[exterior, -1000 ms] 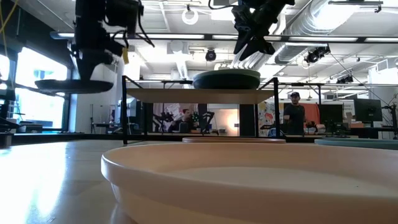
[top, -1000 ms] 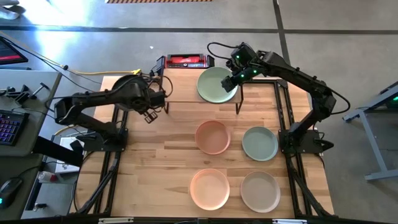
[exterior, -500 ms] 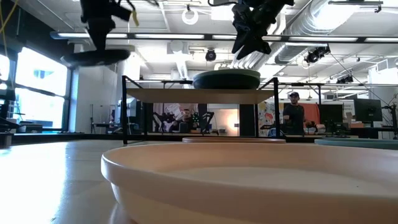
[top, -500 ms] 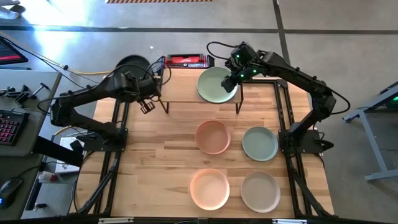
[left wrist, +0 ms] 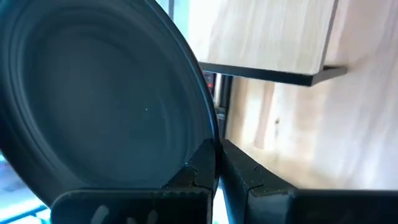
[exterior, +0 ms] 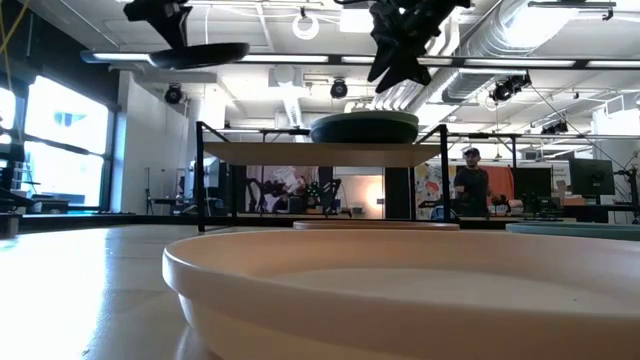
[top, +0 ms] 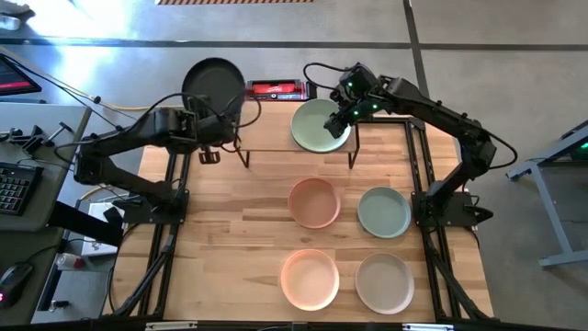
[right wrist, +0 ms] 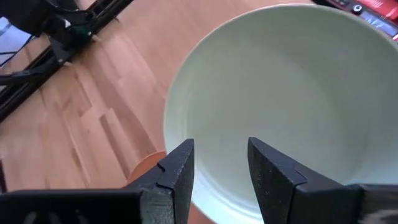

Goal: Place and stack plates onto a shelf
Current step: Stack the black plate on the top of the green plate on the shelf

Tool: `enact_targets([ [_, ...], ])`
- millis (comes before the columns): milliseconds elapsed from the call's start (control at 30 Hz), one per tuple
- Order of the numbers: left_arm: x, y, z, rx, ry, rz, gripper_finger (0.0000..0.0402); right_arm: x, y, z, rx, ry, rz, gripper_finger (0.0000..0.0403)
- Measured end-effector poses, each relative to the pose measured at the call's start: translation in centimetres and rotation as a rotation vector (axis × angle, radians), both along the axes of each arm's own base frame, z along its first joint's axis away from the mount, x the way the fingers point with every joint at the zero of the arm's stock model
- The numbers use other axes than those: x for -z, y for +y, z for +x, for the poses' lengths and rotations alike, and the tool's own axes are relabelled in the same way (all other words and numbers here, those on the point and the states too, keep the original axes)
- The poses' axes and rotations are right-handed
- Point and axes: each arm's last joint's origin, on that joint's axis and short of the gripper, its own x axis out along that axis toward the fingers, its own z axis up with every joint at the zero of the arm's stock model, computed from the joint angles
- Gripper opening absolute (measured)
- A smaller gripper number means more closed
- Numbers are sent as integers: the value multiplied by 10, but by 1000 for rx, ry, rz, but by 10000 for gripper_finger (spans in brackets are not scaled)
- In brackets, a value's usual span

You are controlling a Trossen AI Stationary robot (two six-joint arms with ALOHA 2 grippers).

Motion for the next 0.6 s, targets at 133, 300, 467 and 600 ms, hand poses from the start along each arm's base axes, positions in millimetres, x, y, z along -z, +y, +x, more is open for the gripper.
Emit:
enact_targets([
  [133,-2,-4,4,70,33,52,0,0,-2,-1,11,17,-48,131],
  [300,-3,-9,7,154,85,77,0,0,-1,1,25,29,-83,151],
  [467,-2,-13,9,223,159,113,0,-4,-2,5,48,-23,-105,189],
  [600,-1,-17,13,303,245,134,0,-9,-5,9,94,-99,-86,200],
])
